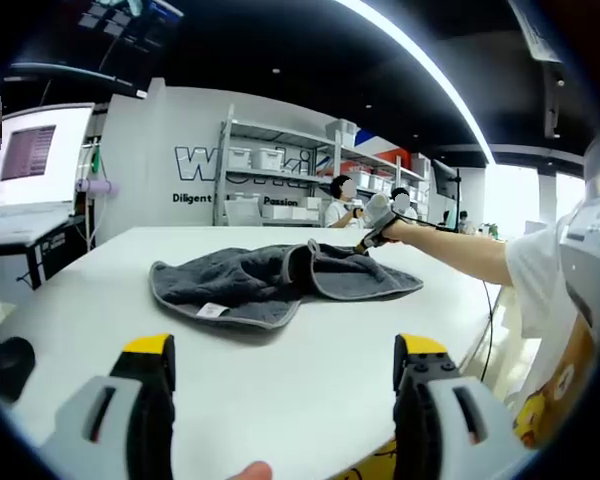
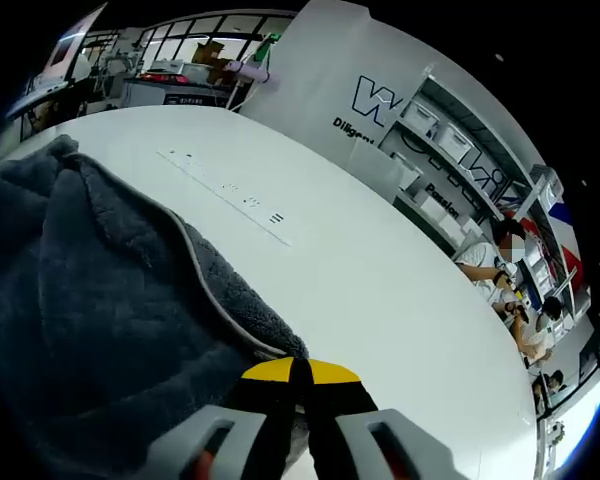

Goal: Fold the towel on the table until its edges align and the towel forms a compact rectangular stack.

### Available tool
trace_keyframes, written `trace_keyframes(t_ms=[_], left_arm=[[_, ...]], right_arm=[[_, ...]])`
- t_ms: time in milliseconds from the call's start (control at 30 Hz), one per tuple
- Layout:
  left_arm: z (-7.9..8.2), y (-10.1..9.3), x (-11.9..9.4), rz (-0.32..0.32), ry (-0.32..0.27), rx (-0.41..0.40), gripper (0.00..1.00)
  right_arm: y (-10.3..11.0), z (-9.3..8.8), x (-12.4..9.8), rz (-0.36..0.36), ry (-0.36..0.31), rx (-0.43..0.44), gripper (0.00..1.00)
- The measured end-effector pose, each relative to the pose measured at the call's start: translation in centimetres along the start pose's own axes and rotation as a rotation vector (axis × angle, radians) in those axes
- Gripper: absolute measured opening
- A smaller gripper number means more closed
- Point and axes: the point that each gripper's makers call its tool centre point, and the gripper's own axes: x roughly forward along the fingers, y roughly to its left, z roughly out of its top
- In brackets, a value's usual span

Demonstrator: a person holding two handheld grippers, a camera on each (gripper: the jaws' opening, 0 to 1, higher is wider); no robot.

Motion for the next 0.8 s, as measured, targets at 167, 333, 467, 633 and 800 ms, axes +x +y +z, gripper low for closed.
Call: trace_keyframes(t_ms=[167, 333, 467, 633, 800], left_arm=[[0.0, -0.3, -0.1, -0.008, -0.002, 0.001, 0.95], [0.1, -0.5, -0.3, -0.016, -0.002, 0.002, 0.95], [0.2, -0.8, -0.6, -0.023, -0.007, 0.004, 0.95], [0.3, -0.9, -0.7, -0.026, -0.015, 0.004, 0.95], [0.2, -1.1, -0.6, -0.033, -0.020, 0.001, 0.95]], right_arm=[[-0.4, 0.3, -0.9, -0.013, -0.018, -0.002, 0.04], [-1.5, 0.9, -2.3, -0.045, -0.052, -0.035, 0.12], [-1.9, 1.8, -4.0, -0.029, -0.134, 0.032, 0.18], [-2.0, 2.9, -7.5, 0.004, -0.253, 0.077, 0.24], [-0.7, 3.5, -12.4, 0.060, -0.369, 0.098, 0.26]])
